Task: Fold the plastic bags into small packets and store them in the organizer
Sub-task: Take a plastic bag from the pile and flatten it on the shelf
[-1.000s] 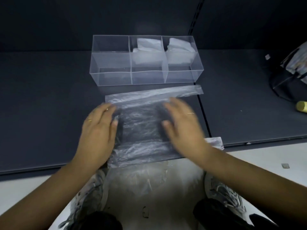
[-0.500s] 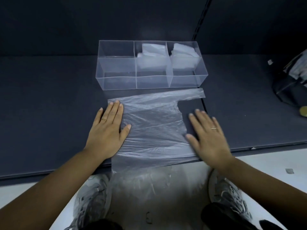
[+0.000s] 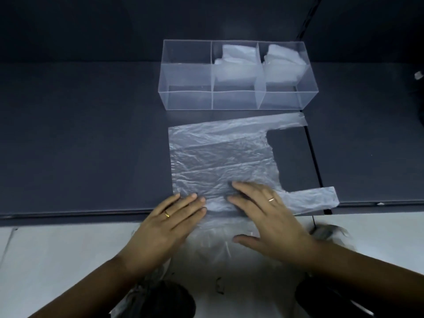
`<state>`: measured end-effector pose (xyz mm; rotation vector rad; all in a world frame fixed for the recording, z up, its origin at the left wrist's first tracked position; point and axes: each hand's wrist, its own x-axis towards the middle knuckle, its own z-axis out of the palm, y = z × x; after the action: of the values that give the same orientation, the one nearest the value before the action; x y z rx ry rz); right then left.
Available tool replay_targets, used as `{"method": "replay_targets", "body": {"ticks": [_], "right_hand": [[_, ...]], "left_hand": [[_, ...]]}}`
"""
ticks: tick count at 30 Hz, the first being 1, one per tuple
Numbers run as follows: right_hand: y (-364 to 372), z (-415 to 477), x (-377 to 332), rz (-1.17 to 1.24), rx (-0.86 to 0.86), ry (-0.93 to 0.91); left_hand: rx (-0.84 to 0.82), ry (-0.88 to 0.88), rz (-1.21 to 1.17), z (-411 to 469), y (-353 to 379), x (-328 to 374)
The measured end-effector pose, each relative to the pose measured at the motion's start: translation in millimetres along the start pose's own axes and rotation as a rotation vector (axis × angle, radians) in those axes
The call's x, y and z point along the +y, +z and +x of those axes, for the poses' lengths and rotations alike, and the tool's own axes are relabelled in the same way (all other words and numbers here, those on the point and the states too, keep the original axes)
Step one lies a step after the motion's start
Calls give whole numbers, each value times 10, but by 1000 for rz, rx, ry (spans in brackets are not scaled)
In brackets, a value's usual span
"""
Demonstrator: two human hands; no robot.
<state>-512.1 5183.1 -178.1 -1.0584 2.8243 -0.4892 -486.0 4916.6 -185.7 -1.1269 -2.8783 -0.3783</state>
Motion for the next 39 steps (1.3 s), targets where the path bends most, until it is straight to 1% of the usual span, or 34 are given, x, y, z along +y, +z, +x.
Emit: {"method": "replay_targets", "body": {"ticks": [2, 4, 5, 7, 10, 11, 14, 16, 18, 20, 21, 23, 25, 27, 30, 34, 35, 36, 38, 39], "right_hand": [[78, 78, -70, -11, 11, -10], [114, 99, -86, -5, 76, -18], [111, 93, -70, 3, 121, -17], [45, 33, 28, -2, 224, 10], [-196, -131, 276, -35, 319, 127], [-300, -196, 367, -42, 329, 172], [-627, -391, 585, 0, 293, 320], [-841, -467, 669, 127, 246, 430], [-1012, -462, 721, 369, 223, 545], [-1119, -351, 796, 607, 257, 591], [-1143, -258, 849, 674, 288, 590], [-1127, -12, 985, 686, 333, 608], [-1025, 238, 1169, 643, 359, 665], [-907, 468, 1355, 583, 334, 733], [-765, 687, 1567, 485, 282, 812], [-665, 806, 1653, 361, 288, 850], [-654, 818, 1655, 341, 298, 856], [-650, 829, 1654, 326, 309, 860], [-647, 852, 1651, 305, 333, 866], [-647, 864, 1645, 301, 343, 870]], "left_hand": [[61, 5, -64, 29, -31, 31], [111, -22, -125, 72, -71, 59], [127, -64, -178, 93, -101, 60], [130, -224, -356, 118, -206, 32], [101, -504, -642, 111, -431, -94], [92, -560, -711, 104, -494, -154], [65, -617, -856, 88, -624, -378], [22, -637, -945, 85, -674, -530], [-16, -664, -1008, 97, -703, -670], [-39, -696, -1112, 157, -730, -782], [-35, -719, -1157, 210, -741, -830], [13, -785, -1195, 344, -736, -924], [92, -898, -1135, 496, -675, -1013], [182, -998, -985, 636, -575, -1073], [258, -1033, -763, 754, -397, -1122], [261, -1041, -530, 832, -320, -1087], [292, -1025, -431, 839, -325, -1054], [352, -973, -297, 843, -328, -999], [463, -752, -74, 855, -312, -807], [468, -630, -25, 868, -286, -686]]}}
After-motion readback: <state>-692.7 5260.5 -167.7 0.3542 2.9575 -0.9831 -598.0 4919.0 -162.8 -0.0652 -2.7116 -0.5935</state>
